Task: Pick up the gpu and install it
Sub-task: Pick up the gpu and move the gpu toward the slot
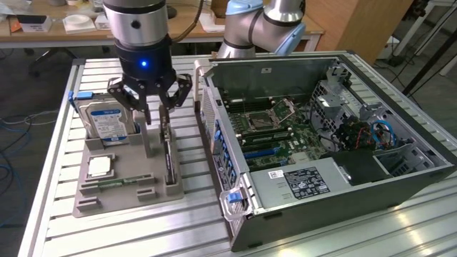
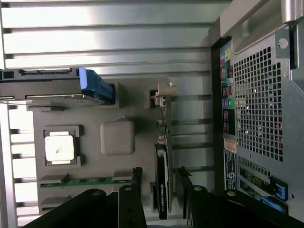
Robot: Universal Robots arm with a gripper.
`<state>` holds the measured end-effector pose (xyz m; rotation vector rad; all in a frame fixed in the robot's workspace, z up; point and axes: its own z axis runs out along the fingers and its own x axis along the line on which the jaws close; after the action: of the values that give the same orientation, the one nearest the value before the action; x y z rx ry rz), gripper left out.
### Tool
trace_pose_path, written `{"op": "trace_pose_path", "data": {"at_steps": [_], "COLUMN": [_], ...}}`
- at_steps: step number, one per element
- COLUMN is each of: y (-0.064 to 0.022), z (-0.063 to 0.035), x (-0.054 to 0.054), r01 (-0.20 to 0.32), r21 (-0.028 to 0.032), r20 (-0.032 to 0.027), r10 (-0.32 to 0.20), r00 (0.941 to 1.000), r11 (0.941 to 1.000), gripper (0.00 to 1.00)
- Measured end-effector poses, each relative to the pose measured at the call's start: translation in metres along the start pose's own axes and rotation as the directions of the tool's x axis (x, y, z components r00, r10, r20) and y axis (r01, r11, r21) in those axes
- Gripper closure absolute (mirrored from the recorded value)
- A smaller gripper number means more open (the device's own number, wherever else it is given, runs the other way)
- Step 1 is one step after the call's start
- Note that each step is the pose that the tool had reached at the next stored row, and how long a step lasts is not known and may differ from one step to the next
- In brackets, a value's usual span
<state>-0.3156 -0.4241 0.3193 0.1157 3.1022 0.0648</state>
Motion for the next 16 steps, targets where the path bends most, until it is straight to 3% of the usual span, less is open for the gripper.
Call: {"op": "trace_pose_path", "data": {"at_steps": [16], "y": [-0.0147], "z": [0.0284], "x": [-0.007], "r01": [0.000], "r21": [0.0004], "r20": [-0.0023], "r10": [0.000], "r00": [1.0000], "r11": [1.0000], "gripper": [0.58]}}
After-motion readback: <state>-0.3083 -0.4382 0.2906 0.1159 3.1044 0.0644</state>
